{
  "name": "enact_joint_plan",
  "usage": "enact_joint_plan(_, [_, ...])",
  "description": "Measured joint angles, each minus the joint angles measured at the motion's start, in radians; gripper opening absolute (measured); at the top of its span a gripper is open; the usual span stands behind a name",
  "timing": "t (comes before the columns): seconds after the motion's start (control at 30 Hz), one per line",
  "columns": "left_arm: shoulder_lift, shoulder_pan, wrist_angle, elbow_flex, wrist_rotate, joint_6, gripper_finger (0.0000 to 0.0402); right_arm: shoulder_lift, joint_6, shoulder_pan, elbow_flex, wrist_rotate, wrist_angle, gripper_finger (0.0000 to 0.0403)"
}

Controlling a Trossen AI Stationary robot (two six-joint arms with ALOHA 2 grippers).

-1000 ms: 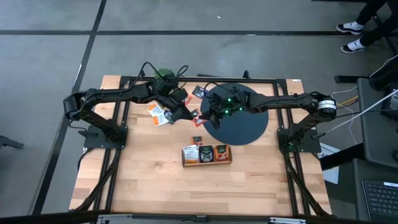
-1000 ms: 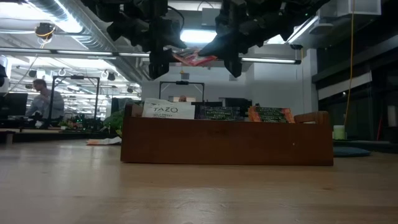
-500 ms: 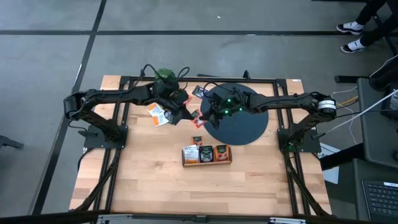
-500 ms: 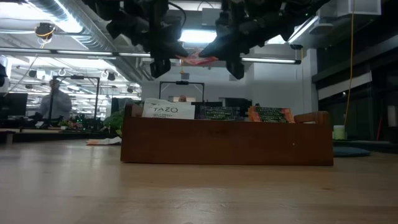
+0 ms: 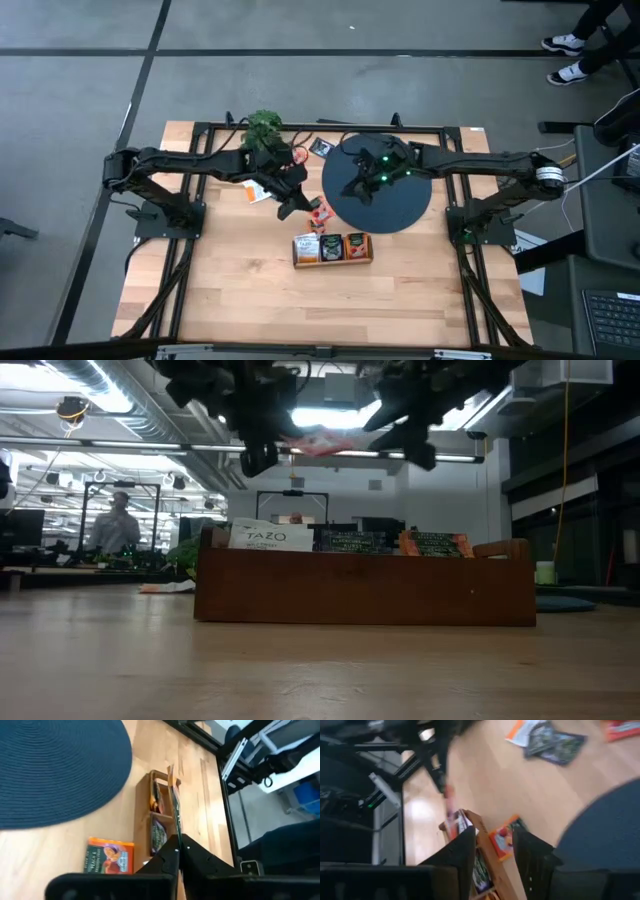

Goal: Pick & Place Tea
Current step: Put the orange tea bag into the right section of the wooden organizer

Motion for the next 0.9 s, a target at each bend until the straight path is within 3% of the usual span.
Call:
enact_joint_plan(0.27, [0.039, -0.065, -0.095, 0.115, -0.107, 0.004, 0.0003, -0.166, 0.096, 0.004, 0.000, 0.239, -0.183, 0.0135])
enact_joint_plan(0.43, [0.116, -0.109, -0.140, 0.216, -0.121, 0.018, 0.0003, -0.227, 0.172, 0.004, 0.000, 0.351, -0.252, 0.0135])
enact_joint_plan(0.9, [0.401, -0.231, -0.240, 0.491, -0.131, 0.106, 0.0003, -0.233, 0.333, 0.003, 0.000, 0.370, -0.223, 0.0135])
